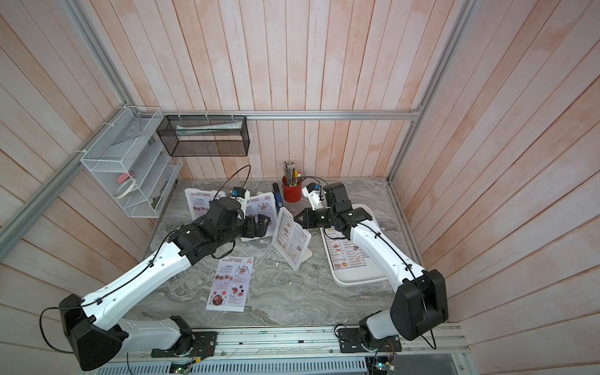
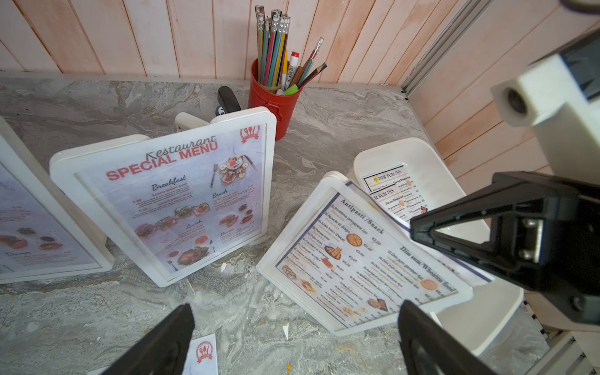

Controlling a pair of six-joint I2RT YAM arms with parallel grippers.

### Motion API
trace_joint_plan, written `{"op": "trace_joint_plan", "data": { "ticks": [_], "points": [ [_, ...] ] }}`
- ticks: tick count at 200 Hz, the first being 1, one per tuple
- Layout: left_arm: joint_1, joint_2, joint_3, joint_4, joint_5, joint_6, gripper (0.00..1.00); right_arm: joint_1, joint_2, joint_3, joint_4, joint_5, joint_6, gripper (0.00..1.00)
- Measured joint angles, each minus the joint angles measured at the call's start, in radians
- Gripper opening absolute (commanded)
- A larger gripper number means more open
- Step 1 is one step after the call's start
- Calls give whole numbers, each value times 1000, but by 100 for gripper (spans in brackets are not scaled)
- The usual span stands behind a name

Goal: Replace the menus in the menu holders
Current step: Insert the menu into the menu holder.

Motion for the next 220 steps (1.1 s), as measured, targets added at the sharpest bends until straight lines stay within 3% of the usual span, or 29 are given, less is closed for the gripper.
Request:
{"op": "trace_joint_plan", "data": {
  "ticks": [84,119,161,220],
  "points": [
    [0,0,0,0,0,-4,100,2,-5,9,-12,60,-13,22],
    [0,-1,0,0,-1,-4,100,2,-6,89,-18,108,9,17],
    [0,-16,-4,0,-3,-9,100,38,-6,164,-74,348,84,10],
    [0,-38,-36,0,-13,-16,100,162,38,195,-156,608,149,8]
  ]
}}
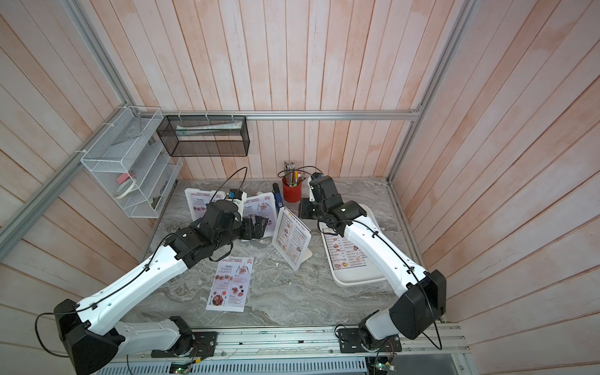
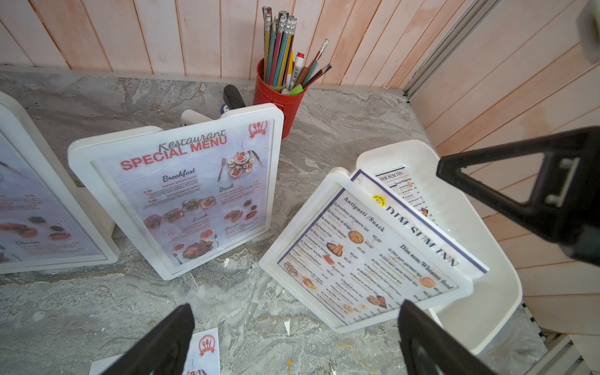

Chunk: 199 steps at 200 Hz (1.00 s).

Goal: Replace the menus in the menu holders
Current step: Insert the menu into the menu holder.

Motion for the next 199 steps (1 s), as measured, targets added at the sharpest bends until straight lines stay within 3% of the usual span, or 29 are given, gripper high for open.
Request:
{"op": "trace_joint_plan", "data": {
  "ticks": [90,199],
  "points": [
    [7,-44,-25,-1,-12,-3,100,100,62,17,-31,138,19,7],
    [11,-47,-34,-2,-12,-3,100,120,66,18,-32,148,19,10]
  ]
}}
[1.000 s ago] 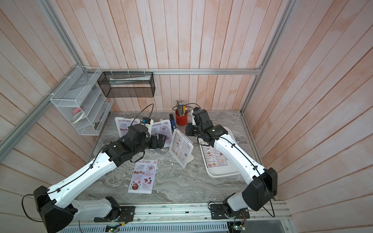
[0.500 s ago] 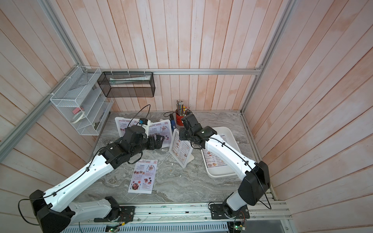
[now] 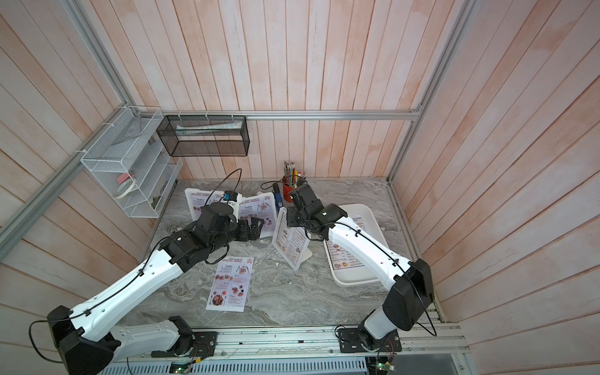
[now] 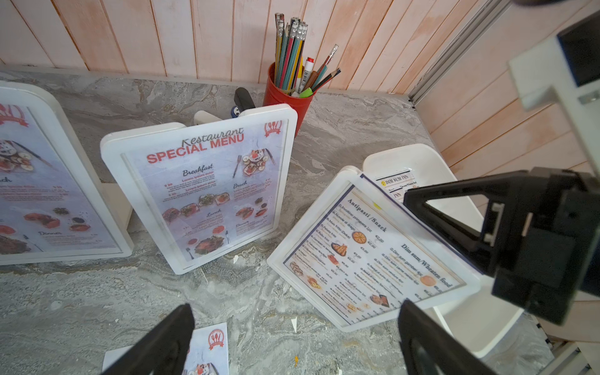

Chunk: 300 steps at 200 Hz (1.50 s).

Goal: Replace the menus in the menu holders
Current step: Insert the menu into the menu holder.

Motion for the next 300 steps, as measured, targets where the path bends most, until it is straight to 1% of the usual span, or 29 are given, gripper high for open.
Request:
{"op": "trace_joint_plan", "data": {
  "ticks": [29,74,123,215,261,300],
  "points": [
    [0,0,-1,0,0,0,100,0,5,8,-2,14,-2,13],
    [0,0,-1,-5,-3,0,100,-1,35,85,-5,61,-29,13],
    [0,0,-1,-7,-3,0,100,1,71,90,-2,97,-52,13],
    [2,-26,-3,-20,-23,-8,100,16,132,89,33,105,-57,13],
    [6,-32,-7,-29,-26,-8,100,19,134,86,32,109,-61,13],
    [7,-32,-7,-29,-26,-8,100,19,133,131,9,128,-79,14]
  ]
}}
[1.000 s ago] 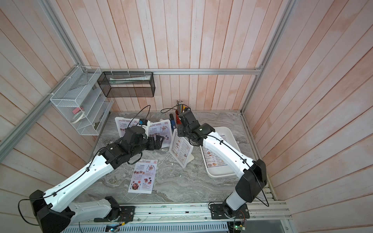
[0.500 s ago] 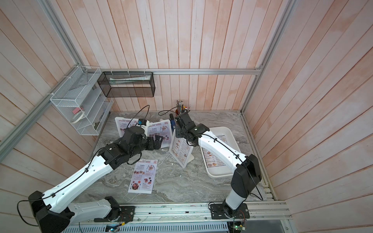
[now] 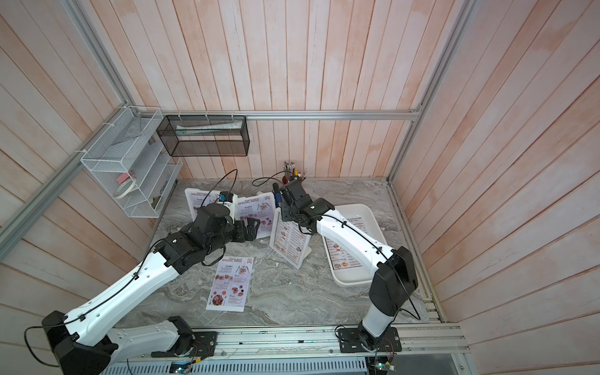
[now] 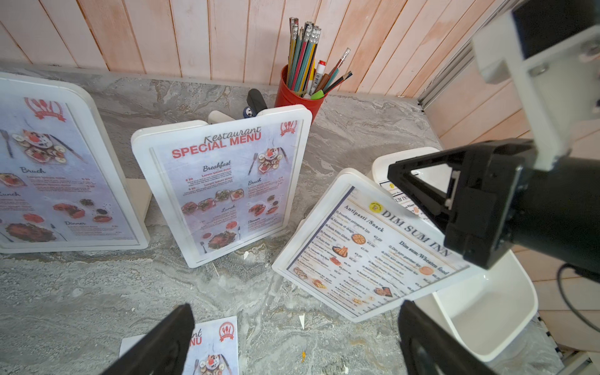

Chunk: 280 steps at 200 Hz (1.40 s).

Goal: Replace the menus in the menu holders
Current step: Insert the menu into the menu holder.

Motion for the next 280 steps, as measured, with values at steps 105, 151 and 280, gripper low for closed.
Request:
{"op": "trace_joint_plan", "data": {
  "ticks": [105,151,280],
  "points": [
    [0,0,0,0,0,0,100,-2,-106,-153,-18,12,41,17],
    [0,0,0,0,0,0,100,-33,-121,-151,-22,-6,38,31],
    [81,0,0,-7,-3,5,100,-25,-502,-290,4,-352,43,38]
  ]
}}
